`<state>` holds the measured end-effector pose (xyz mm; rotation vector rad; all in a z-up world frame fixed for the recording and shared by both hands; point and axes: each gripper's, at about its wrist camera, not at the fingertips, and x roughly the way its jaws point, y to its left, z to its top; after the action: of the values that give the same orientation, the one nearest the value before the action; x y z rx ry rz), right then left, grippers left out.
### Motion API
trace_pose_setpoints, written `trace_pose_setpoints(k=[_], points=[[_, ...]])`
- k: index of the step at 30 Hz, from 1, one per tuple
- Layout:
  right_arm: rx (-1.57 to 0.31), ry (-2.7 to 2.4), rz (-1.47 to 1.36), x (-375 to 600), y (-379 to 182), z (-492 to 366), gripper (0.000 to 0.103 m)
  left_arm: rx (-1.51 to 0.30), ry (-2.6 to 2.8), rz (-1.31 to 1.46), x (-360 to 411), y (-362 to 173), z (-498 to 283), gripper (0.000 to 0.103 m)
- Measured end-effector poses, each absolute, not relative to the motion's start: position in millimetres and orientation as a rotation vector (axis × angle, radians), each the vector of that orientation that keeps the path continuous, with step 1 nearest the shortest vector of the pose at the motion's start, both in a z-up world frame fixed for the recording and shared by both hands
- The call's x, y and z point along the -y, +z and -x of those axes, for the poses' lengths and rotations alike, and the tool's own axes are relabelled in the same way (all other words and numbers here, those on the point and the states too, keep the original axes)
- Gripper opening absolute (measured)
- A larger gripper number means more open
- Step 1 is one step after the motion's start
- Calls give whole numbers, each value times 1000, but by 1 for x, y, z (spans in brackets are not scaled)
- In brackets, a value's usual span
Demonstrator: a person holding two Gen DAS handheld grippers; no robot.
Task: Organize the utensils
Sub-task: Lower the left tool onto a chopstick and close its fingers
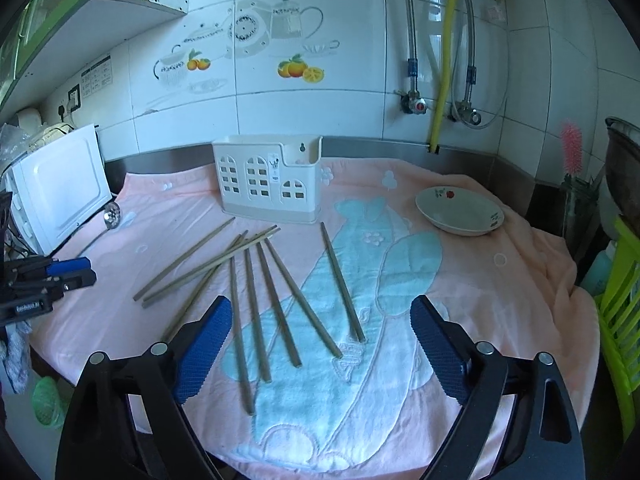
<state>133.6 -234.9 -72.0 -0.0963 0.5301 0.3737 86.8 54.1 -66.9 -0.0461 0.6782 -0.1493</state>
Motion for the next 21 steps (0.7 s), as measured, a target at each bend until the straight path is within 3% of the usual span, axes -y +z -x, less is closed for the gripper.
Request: trace_pose_setpoints(k=[9,21], points=[[-570,371,92,236,-86,-162,78,-734,-192,30,-54,-78,-120,27],[-611,365,96,235,-101,-187,77,-844,-289,-17,-48,-110,-177,14]])
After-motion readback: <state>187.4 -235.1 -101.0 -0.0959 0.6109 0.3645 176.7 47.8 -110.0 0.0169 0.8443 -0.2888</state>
